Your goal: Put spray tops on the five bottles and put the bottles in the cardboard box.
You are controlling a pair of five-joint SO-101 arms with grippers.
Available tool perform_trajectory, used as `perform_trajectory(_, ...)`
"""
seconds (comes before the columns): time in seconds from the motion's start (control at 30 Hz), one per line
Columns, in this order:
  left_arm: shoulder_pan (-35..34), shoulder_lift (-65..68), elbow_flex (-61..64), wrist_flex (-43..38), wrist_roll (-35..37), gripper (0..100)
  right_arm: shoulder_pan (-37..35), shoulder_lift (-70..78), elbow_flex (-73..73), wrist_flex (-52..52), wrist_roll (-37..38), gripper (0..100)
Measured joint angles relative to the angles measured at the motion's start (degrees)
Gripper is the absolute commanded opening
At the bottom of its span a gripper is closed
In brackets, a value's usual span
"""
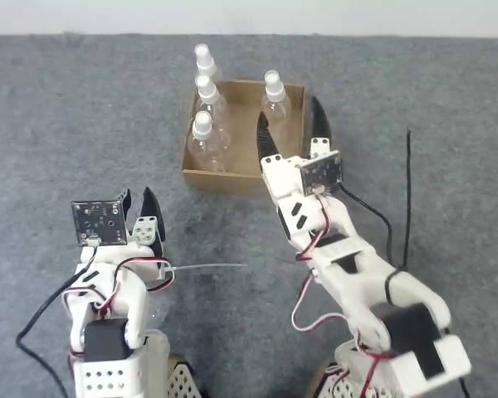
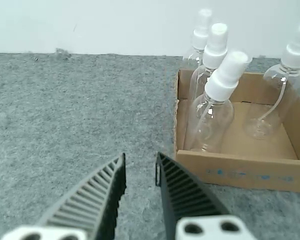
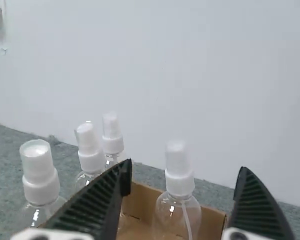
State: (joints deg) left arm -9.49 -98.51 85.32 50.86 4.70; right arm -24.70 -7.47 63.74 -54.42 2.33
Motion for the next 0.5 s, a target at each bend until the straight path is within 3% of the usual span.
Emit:
perform_trajectory(0.1, 0.0, 0.0, 0.0, 0.0, 0.0, 9, 0.0, -3.52, 1.93, 0.0, 0.0, 23.3)
perform_trajectory(0.3, 0.0, 0.0, 0.0, 0.0, 0.0, 9, -2.29, -9.41, 4.75, 0.0, 0.0, 1.3)
perform_trajectory(0.5, -0.18, 0.0, 0.0, 0.0, 0.0, 9, -4.66, -15.38, 7.91, 0.0, 0.18, 0.8)
